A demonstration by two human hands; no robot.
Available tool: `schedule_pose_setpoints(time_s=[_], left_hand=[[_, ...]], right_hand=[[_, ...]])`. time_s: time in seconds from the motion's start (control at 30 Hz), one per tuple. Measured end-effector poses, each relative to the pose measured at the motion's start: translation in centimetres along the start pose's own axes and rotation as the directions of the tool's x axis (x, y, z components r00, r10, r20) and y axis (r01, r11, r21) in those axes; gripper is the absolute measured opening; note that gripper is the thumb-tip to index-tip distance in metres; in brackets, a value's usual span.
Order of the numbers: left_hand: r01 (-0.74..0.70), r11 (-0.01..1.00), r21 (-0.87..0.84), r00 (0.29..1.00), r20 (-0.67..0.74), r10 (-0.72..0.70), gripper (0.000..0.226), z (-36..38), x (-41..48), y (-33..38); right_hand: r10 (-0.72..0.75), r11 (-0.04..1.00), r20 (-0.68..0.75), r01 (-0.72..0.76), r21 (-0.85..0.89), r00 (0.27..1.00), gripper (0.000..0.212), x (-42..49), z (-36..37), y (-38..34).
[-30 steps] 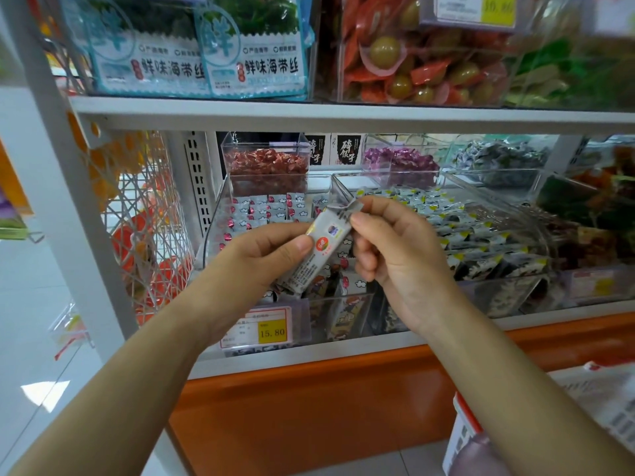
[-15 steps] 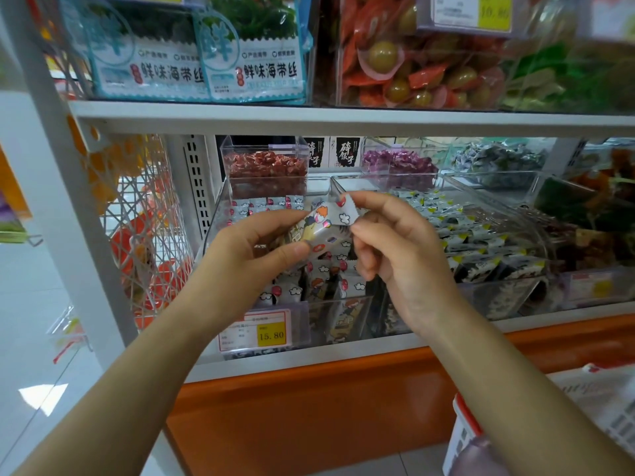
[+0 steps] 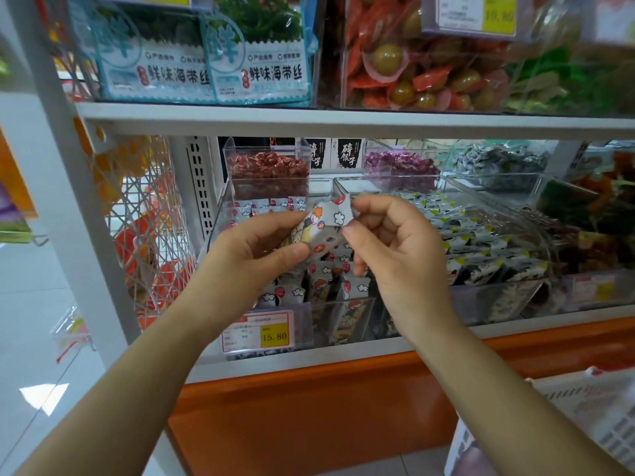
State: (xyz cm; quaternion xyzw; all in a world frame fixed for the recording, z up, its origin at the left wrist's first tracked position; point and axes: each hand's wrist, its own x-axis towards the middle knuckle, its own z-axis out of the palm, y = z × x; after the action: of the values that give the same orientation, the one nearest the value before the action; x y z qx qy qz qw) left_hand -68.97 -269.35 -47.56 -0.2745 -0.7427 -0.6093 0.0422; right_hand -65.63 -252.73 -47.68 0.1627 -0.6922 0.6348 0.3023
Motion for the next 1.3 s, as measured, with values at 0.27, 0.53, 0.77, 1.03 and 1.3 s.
schedule_pose_setpoints(time_s=[0.27, 0.53, 0.77, 1.03, 1.3], left_hand=[[0.014, 0.999, -0.041, 0.997, 0.072, -0.011, 0.042, -0.2, -0.1, 0.1], [0.097, 0.987, -0.132, 0.983, 0.165, -0.075, 0.040, -0.2, 0.0, -0.2], [0.121, 0.980, -0.155, 0.979, 0.180, -0.093, 0.036, -0.2, -0.1, 0.2], [0.097, 0.994, -0.050, 0.992, 0.082, -0.093, 0.030, 0.1, -0.2, 0.8], [0.268, 0.888, -0.374, 0.963, 0.115, -0.243, 0.036, -0.3, 0.0, 1.0]], right_hand=[[0.033, 0.999, 0.035, -0.033, 0.014, 0.999, 0.018, 0.5, -0.2, 0.0], [-0.004, 0.999, 0.041, 0.002, 0.049, 0.999, 0.013, 0.4, -0.1, 0.0], [0.018, 0.997, 0.080, -0.025, 0.079, 0.997, 0.013, 0.5, -0.3, 0.2], [0.202, 0.942, 0.216, -0.250, 0.225, 0.955, 0.021, 1.0, -0.8, 0.9], [0.467, 0.748, 0.065, -0.434, 0.502, 0.882, 0.015, 1.5, -0.4, 1.0]])
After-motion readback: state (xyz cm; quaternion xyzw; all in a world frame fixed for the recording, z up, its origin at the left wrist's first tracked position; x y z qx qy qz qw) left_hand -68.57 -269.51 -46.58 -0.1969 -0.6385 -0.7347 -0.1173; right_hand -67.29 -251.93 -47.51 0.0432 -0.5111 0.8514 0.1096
